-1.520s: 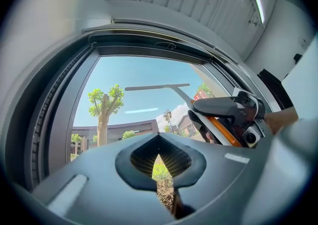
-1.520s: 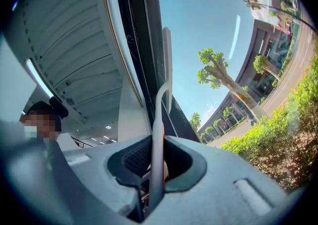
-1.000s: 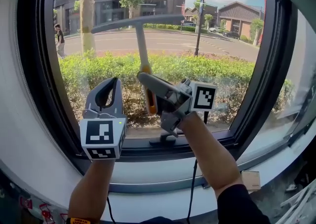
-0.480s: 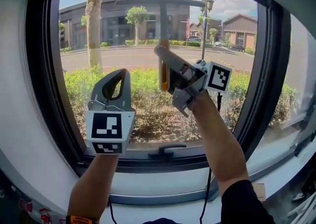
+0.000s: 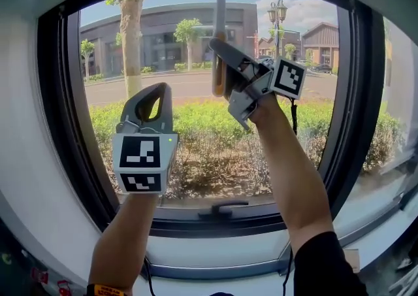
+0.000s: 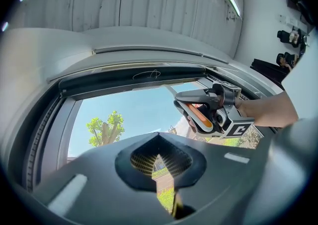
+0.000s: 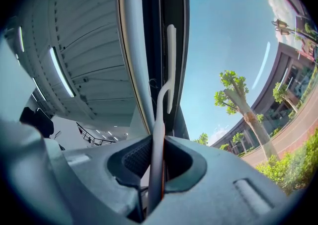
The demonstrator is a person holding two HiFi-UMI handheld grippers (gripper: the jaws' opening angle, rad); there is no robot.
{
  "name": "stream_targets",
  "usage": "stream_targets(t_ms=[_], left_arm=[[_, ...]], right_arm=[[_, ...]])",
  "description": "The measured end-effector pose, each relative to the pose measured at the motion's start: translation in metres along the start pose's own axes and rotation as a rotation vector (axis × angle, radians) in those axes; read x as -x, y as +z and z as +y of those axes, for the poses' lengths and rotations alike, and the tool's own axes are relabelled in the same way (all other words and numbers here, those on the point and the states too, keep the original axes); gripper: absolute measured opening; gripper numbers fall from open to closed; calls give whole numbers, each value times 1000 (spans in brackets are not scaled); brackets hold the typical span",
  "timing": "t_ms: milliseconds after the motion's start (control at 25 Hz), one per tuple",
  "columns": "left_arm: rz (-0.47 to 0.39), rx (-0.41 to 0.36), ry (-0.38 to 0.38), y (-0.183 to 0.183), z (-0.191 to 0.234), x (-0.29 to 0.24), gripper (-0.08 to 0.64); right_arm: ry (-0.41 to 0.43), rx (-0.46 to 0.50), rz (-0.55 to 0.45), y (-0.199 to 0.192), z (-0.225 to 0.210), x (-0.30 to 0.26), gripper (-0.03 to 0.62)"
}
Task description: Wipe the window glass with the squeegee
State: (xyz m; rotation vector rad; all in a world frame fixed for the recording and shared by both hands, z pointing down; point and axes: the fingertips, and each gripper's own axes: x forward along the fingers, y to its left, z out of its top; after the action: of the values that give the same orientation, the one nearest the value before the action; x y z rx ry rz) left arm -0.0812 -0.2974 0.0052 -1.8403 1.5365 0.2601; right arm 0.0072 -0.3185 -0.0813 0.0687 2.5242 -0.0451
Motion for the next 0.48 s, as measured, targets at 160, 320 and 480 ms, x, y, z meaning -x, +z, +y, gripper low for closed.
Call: stream_targets(t_ms=[160,320,480], left_arm=[[-3,-2,6,-4,3,-2,12],[11,21,1,-5,5,-6,12],[21,39,-10,-7,2,-10,12]], right_arm=[[-10,-15,-1,-1,-10,3,45],[-30,-34,6,-1,-13,1,45],[-48,-47,10,-3,-19,5,44]])
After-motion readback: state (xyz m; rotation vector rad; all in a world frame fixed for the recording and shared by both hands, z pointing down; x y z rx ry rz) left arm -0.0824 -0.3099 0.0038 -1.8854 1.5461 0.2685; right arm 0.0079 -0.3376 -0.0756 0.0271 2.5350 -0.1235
